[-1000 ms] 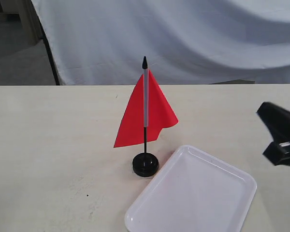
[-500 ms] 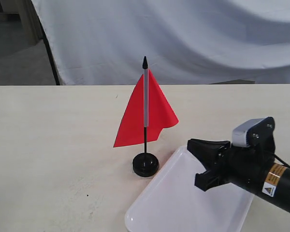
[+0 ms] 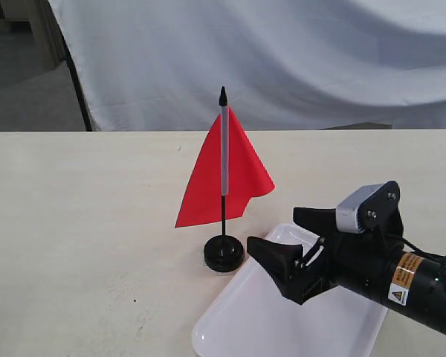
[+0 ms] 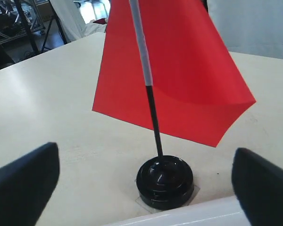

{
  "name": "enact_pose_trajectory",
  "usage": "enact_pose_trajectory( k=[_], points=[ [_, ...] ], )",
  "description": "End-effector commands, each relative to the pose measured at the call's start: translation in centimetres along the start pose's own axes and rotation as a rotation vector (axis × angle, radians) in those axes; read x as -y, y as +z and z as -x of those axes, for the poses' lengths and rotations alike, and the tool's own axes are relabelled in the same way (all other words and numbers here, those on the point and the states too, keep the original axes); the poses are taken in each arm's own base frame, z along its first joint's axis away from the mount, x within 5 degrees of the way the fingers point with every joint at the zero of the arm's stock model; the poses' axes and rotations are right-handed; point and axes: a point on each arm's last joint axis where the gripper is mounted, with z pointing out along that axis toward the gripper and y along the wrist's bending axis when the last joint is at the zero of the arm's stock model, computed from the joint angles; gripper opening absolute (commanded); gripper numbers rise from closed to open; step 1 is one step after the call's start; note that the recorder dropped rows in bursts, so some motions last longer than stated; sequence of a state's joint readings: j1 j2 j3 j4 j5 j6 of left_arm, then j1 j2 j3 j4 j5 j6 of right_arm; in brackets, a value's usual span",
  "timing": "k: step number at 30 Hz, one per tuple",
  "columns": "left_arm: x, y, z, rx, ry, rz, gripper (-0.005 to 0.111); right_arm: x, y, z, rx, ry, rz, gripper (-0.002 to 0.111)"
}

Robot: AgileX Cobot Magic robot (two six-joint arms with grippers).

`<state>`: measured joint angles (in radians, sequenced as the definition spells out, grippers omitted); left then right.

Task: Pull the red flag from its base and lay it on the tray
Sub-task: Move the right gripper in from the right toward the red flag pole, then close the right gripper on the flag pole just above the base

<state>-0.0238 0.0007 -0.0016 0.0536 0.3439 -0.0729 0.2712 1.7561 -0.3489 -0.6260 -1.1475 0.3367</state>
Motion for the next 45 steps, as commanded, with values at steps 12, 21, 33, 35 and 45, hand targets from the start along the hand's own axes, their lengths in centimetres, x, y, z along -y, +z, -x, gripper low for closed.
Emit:
enact_pose_trajectory(
  k=[12, 21, 33, 35, 45],
  points=[
    [0.0, 0.0, 0.0, -0.001, -0.004, 0.000, 0.001, 0.1, 0.6, 0.1, -0.005, -0.062, 0.022, 0.100],
    [0.0, 0.0, 0.0, -0.001, -0.004, 0.000, 0.001, 2.2, 6.4, -2.5, -0.046, -0.022, 0.053, 0.100],
    [0.0, 0.0, 0.0, -0.001, -0.004, 0.000, 0.001, 1.9, 11.5, 0.1, 0.023, -0.110, 0.069, 0.100],
    [0.0, 0.0, 0.0, -0.001, -0.004, 0.000, 0.001, 1.9, 11.6, 0.2, 0.026, -0.111, 0.069, 0.096],
    [0.0, 0.0, 0.0, -0.001, -0.004, 0.000, 0.001, 1.1, 11.4, 0.0, -0.021, -0.136, 0.151, 0.000]
  ],
)
